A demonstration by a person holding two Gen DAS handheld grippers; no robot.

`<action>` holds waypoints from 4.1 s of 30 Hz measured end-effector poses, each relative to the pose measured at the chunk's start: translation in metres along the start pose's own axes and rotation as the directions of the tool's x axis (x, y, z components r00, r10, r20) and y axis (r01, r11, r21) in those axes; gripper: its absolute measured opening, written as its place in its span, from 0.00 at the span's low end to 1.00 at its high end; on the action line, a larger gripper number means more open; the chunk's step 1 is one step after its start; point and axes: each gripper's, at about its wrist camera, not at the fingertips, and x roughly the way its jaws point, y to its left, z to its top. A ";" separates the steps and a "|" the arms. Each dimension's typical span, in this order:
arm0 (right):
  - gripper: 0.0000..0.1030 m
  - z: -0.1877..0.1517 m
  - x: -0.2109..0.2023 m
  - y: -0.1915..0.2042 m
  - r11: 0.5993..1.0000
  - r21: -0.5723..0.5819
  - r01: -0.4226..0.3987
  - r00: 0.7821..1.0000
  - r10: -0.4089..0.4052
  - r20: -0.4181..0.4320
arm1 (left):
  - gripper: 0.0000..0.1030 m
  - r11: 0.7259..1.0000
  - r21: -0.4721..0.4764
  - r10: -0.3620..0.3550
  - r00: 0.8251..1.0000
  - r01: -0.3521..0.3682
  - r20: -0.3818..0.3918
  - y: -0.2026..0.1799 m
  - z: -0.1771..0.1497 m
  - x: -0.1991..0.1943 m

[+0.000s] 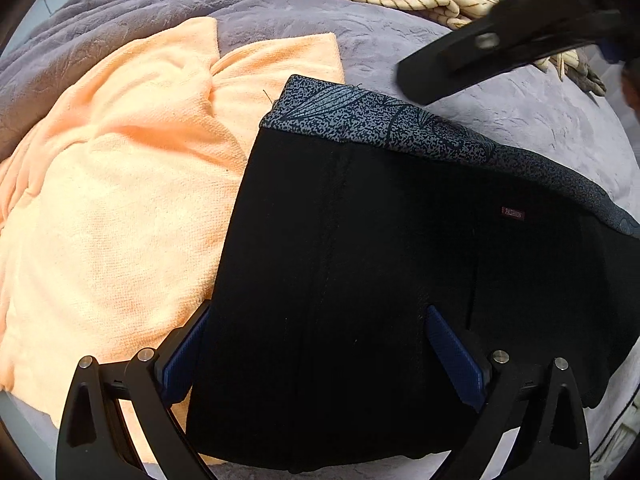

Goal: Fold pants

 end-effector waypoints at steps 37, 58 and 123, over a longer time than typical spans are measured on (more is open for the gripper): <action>0.14 -0.205 -0.037 -0.159 0.646 0.763 0.006 0.954 -0.234 0.190 | 1.00 0.993 0.047 0.106 0.994 -0.108 0.042 0.048 -0.010 -0.055; 0.30 -0.521 -0.115 -0.051 0.281 0.921 -0.272 0.913 -0.228 0.339 | 1.00 0.918 0.375 -0.071 0.985 0.127 -0.158 -0.249 -0.082 -0.116; 0.50 -0.706 -0.209 -0.292 0.205 0.853 -0.480 0.815 -0.255 0.520 | 1.00 0.945 0.325 0.093 0.983 -0.039 -0.155 -0.579 -0.037 -0.085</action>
